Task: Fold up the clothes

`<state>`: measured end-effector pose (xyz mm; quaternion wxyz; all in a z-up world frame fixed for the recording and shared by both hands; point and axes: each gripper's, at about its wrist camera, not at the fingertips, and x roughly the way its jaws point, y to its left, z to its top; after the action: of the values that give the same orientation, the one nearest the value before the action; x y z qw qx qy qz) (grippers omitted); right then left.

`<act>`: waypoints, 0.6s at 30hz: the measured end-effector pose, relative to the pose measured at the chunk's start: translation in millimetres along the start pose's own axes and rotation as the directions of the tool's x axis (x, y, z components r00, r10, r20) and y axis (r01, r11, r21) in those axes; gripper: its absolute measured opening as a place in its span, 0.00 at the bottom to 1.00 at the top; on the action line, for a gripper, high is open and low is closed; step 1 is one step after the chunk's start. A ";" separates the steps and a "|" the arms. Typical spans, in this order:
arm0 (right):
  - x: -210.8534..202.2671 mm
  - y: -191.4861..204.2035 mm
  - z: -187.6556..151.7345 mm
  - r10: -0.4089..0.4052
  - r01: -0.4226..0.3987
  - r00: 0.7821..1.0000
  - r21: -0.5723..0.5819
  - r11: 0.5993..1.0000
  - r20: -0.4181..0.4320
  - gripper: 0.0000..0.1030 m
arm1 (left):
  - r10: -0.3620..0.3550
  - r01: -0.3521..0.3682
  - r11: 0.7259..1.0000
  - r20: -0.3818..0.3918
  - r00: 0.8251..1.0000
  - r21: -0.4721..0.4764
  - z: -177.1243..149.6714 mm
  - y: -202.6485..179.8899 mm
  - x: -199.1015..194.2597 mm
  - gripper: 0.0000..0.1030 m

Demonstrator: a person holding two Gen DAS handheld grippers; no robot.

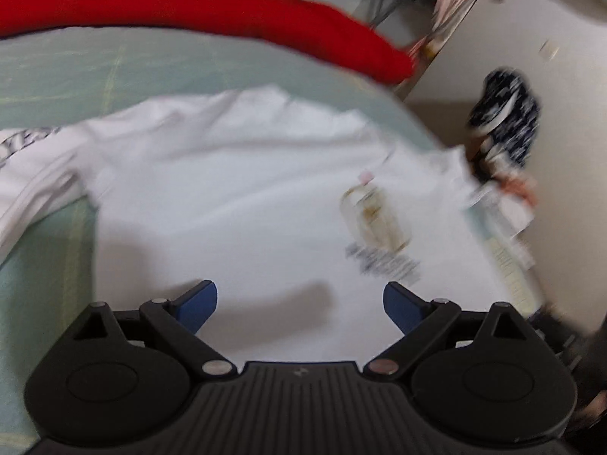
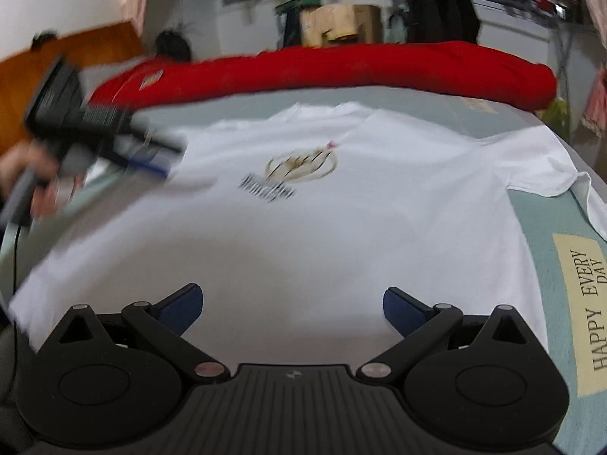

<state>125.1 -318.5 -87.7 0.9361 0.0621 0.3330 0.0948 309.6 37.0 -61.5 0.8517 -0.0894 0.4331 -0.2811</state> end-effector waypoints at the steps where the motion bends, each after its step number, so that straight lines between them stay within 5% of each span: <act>1: 1.2 -9.3 -0.2 -0.010 0.011 1.000 0.046 0.999 -0.010 1.00 | 0.016 -0.016 1.000 0.007 1.000 0.005 -4.5 1.7 -2.8 0.92; 6: -21.4 -47.4 -19.7 -0.088 0.092 0.996 0.210 0.973 -0.025 1.00 | 0.189 -0.190 0.978 0.018 0.982 0.083 -22.4 -5.8 -25.8 0.91; 9: -36.0 -47.8 -28.8 -0.118 0.122 0.993 0.237 0.964 -0.028 1.00 | 0.163 -0.165 0.981 0.025 0.986 0.100 -30.7 -21.4 -42.4 0.91; 13: -49.5 -33.0 -35.0 -0.125 0.128 0.992 0.229 0.965 -0.030 1.00 | 0.015 -0.017 0.990 0.020 1.000 0.142 -57.8 -59.4 -58.1 0.92; 18: -80.5 2.3 -36.7 -0.113 0.110 0.994 0.147 0.983 0.011 1.00 | 0.004 -0.002 0.987 -0.012 1.000 0.160 -104.7 -76.5 -55.8 0.92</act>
<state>40.4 -331.9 -66.3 0.9361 0.1126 0.3328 0.0171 170.4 14.4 -56.6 0.8538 -0.0184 0.4148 -0.3140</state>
